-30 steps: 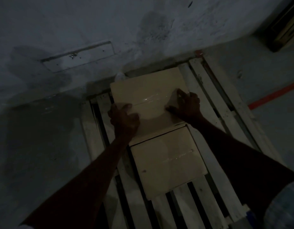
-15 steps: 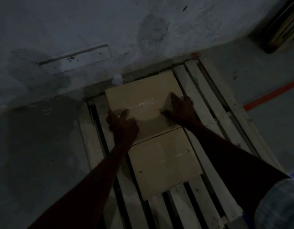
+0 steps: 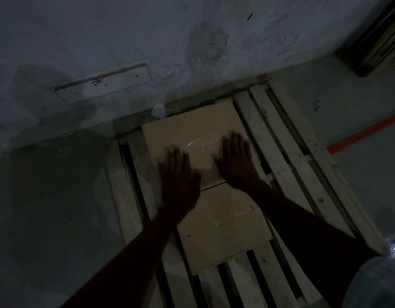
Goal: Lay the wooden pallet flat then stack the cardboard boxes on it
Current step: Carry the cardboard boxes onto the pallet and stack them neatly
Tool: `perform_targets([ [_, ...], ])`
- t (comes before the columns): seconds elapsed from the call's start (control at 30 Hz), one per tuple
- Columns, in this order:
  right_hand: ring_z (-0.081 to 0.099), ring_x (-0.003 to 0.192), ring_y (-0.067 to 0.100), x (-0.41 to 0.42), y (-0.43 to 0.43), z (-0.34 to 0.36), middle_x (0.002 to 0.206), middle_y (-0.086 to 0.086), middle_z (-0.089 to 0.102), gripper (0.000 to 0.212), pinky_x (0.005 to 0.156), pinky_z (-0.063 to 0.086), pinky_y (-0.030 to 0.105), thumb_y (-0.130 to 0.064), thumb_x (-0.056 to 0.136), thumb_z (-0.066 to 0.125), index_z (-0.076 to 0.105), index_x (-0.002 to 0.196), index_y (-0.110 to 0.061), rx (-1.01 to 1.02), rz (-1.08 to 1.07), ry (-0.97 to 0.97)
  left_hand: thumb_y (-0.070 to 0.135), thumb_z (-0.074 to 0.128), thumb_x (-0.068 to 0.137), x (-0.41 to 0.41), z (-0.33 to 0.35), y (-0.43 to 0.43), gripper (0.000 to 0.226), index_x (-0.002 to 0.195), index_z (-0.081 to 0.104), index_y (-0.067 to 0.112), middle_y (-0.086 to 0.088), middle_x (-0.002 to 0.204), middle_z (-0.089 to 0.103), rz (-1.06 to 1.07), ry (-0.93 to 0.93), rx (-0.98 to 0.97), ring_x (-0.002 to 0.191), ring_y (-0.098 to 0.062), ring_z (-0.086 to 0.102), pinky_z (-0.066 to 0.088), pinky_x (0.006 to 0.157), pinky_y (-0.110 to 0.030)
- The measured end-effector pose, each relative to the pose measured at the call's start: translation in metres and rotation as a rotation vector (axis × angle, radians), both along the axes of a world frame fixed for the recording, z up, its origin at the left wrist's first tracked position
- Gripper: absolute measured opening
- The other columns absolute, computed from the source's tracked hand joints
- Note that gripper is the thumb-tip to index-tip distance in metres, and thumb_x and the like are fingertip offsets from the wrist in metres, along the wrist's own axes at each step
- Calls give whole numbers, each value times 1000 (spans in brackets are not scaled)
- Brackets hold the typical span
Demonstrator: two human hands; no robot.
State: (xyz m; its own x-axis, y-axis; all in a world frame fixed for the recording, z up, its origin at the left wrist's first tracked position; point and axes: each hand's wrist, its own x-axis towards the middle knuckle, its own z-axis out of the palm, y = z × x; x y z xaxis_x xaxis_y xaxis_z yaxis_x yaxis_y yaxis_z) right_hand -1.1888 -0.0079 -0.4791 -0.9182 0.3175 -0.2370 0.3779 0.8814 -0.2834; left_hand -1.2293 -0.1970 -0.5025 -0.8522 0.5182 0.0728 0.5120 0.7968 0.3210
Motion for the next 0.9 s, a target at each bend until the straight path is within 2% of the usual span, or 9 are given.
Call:
perform_targets([
  [0.13,-4,152,45,16,-15,-12,164,29,0,81,123,0,58,-62,102,6,12,160,-6,18,91,77,48,41,104,8,-13,8,67,155,36,6,-18,167,19,-28,54,-24,156,-34,12,14,122,-62],
  [0.33,2,152,46,20,-14,-12,164,28,4,78,122,5,61,-59,103,10,18,160,-6,34,118,52,49,45,102,5,-12,6,67,155,38,8,-17,166,22,-57,42,-41,156,-35,16,14,122,-62],
  [0.43,11,152,44,46,-10,0,165,25,13,73,121,13,60,-54,102,18,25,158,-8,5,92,77,52,39,98,11,0,19,71,150,45,4,-23,163,28,-17,-28,-119,152,-41,25,14,119,-69],
  [0.53,29,148,43,103,-2,9,158,27,32,64,120,23,58,-47,104,31,43,150,-4,14,-108,132,57,28,92,36,31,55,79,148,48,5,-27,162,25,1,-138,-99,151,-44,22,14,116,-70],
  [0.63,39,142,44,189,34,28,152,30,39,60,118,28,57,-45,103,38,51,144,-2,65,-402,193,57,28,96,92,61,110,74,147,51,7,-26,161,30,-193,-118,-21,150,-43,26,21,117,-68],
  [0.7,38,142,45,253,64,48,153,31,38,59,118,28,57,-43,103,39,50,144,-2,129,-530,224,58,30,99,141,76,150,71,149,49,9,-24,162,29,-313,-129,40,152,-41,23,18,119,-67],
  [0.8,28,147,43,362,113,78,159,28,29,57,120,24,57,-42,105,39,45,148,-5,222,-688,212,60,30,101,235,99,221,72,153,42,12,-20,166,22,-513,-167,77,156,-35,14,10,122,-63],
  [0.9,29,147,43,460,157,103,158,28,30,56,119,25,58,-40,104,44,46,148,-7,282,-846,241,58,35,99,327,120,287,71,150,46,10,-22,163,27,-689,-171,120,154,-37,20,17,120,-65],
])
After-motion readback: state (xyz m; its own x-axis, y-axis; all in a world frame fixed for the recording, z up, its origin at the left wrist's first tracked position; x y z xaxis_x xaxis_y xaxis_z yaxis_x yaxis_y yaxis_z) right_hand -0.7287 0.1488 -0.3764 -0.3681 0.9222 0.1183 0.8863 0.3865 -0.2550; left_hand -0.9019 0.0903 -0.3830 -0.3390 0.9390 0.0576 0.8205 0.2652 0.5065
